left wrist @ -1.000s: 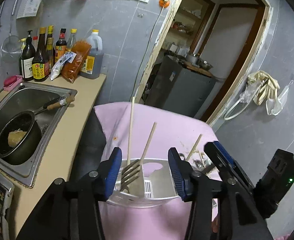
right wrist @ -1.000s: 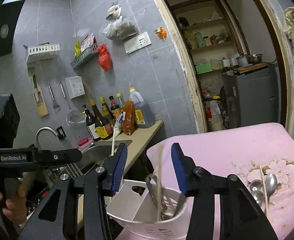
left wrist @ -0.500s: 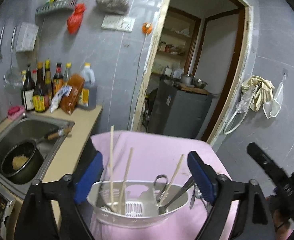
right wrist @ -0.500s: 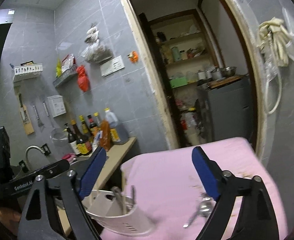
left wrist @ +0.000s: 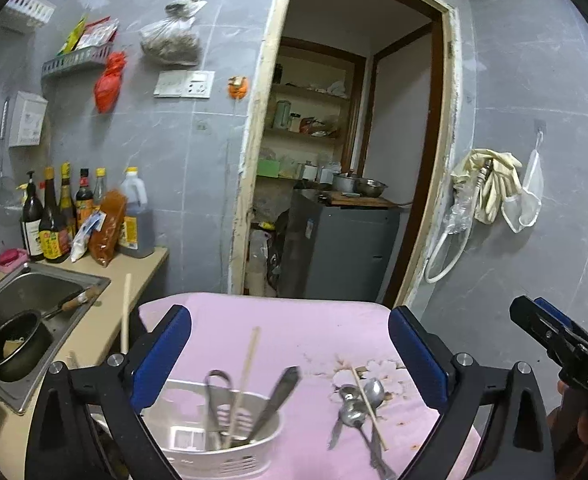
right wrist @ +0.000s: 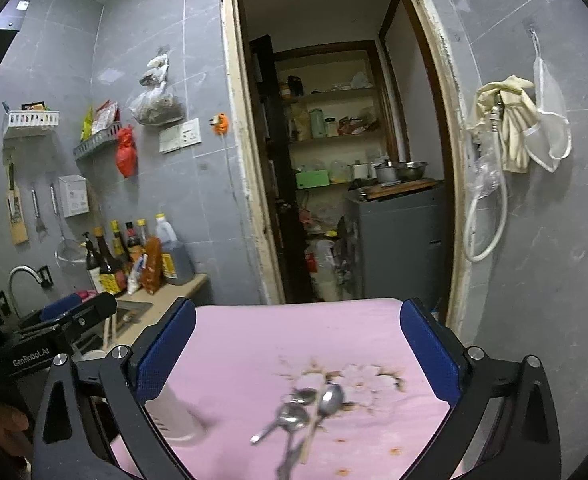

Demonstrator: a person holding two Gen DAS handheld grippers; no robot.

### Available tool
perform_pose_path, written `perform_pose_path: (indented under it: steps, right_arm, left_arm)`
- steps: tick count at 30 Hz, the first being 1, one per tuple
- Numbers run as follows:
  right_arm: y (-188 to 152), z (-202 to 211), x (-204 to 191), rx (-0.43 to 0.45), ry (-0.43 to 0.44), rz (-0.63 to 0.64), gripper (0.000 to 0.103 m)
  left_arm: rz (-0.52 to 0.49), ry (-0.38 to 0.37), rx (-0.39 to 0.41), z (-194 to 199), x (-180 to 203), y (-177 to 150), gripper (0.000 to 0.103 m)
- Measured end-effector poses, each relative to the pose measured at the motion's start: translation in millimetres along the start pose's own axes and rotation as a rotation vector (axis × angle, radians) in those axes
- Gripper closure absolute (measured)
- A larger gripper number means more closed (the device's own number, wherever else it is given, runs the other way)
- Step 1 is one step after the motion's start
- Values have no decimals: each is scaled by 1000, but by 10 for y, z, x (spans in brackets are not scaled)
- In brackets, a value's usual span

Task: Organize utensils
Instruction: 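Move both open tools back over the remaining spoons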

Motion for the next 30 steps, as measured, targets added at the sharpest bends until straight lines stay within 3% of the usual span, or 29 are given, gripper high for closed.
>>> perform_pose_path:
  steps: [9, 22, 28, 30]
  right_arm:
    - [-165, -180, 586, -71, -22, 18, 2]
    - [-738, -808, 1332, -269, 61, -67, 4]
    - [-1069, -1137, 1368, -336, 103, -64, 14]
    - [-1207, -1258, 1373, -373, 122, -64, 26]
  left_arm:
    - [-48, 10, 0, -214, 503, -195, 3]
    - [-73, -8, -126, -720, 1003, -667, 3]
    - [-58, 3, -189, -983, 1032, -927, 3]
    - [-51, 10, -219, -1077, 1025, -1036, 3]
Point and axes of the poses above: each gripper's, at about its wrist camera, not at the fingertips, and z roughly against the way its jaws point, x to its right, y to its top, the point moved 8 cm from there along -z, roughly the way its jaws point, and after that the axes turned 3 degrees about -z, right-handed, at the moved point
